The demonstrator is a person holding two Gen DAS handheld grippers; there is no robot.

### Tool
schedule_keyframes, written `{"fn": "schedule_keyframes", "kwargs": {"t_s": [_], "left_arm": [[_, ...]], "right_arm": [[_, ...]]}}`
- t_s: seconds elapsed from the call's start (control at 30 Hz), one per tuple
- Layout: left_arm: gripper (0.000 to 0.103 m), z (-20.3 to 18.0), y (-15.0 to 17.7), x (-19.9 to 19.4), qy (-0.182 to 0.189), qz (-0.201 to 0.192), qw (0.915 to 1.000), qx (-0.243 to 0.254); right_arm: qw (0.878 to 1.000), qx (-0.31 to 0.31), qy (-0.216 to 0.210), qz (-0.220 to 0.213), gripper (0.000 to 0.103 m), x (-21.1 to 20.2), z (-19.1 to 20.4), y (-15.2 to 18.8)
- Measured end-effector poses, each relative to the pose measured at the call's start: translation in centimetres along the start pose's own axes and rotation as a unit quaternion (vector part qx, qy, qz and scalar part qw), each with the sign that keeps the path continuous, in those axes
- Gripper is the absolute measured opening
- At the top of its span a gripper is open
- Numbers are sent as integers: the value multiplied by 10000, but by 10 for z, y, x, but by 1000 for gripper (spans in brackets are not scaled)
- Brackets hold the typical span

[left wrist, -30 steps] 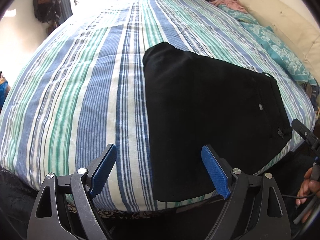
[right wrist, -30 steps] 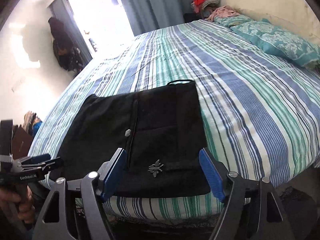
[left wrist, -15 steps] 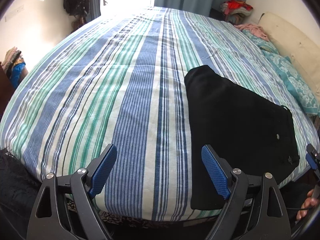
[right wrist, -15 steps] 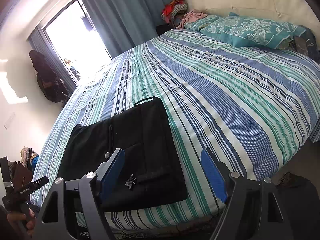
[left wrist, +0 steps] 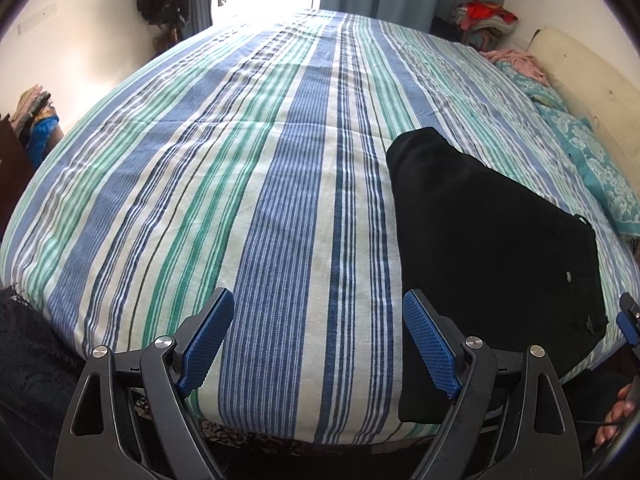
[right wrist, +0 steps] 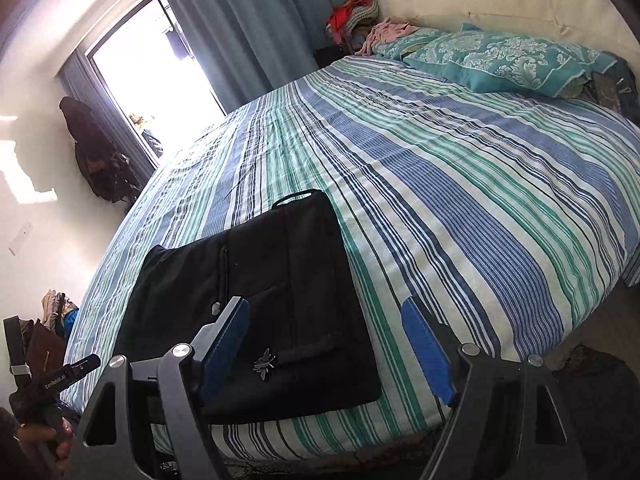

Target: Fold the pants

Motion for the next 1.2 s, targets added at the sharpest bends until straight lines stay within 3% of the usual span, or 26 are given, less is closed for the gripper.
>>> {"fn": "schedule_keyframes", "kwargs": {"t_s": [1.2], "left_arm": [[88,5,2,1,-71,54,9999,-96]], "right_arm": [[9998,218,-30,10,79,-1,-6,-1]]}}
Point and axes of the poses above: each gripper's, at about its wrist camera, not at the fingertips, and x roughly the way its jaws point, z to its left, y to its underside, the point moved 6 cm from there along x, roughly the way its jaws point, and after that the axes turned 11 degrees about x, right-handed, at the moved point
